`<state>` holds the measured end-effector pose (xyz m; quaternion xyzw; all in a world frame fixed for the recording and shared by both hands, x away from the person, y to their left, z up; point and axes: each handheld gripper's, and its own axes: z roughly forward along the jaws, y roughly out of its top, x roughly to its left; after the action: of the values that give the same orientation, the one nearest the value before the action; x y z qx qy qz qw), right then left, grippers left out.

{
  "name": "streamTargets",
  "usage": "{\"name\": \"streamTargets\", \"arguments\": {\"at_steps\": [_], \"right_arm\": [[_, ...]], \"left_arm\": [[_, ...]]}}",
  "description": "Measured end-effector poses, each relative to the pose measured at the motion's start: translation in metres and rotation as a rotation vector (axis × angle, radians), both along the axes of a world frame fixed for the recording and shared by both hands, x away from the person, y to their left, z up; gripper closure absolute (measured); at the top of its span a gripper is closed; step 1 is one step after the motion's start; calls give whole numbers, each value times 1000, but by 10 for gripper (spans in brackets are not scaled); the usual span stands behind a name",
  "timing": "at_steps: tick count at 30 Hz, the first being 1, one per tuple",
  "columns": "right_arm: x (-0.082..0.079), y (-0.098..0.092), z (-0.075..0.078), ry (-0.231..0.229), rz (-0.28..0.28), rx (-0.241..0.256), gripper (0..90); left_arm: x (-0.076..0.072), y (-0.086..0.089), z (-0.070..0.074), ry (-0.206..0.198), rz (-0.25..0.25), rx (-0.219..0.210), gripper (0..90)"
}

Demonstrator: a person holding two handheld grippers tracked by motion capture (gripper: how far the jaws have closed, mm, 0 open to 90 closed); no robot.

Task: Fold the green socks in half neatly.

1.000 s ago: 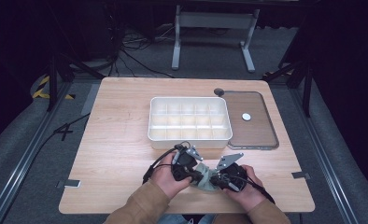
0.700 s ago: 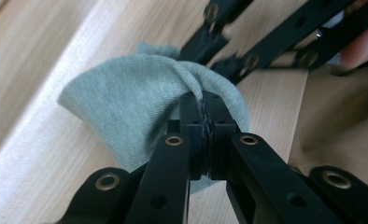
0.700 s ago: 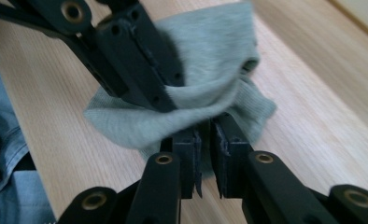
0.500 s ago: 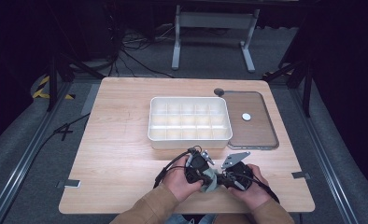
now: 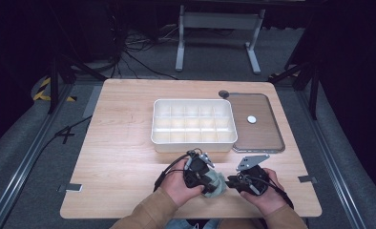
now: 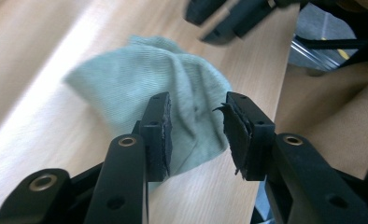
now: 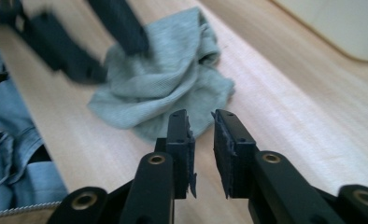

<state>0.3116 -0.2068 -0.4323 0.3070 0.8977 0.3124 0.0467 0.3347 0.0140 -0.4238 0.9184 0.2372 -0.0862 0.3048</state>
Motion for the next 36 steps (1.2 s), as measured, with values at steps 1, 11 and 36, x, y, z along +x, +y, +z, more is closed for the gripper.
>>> {"name": "streamTargets", "arguments": {"at_steps": [1,11,36], "right_arm": [[-1,1,0,8,5,4,747],[-6,11,-1,119,83,24,705],[13,20,-10,66,36,-46,898]], "left_arm": [[0,0,-2,2,5,8,638],[-5,-14,-17,-13,-61,126,822],[3,-13,-14,3,31,-6,883]]}}
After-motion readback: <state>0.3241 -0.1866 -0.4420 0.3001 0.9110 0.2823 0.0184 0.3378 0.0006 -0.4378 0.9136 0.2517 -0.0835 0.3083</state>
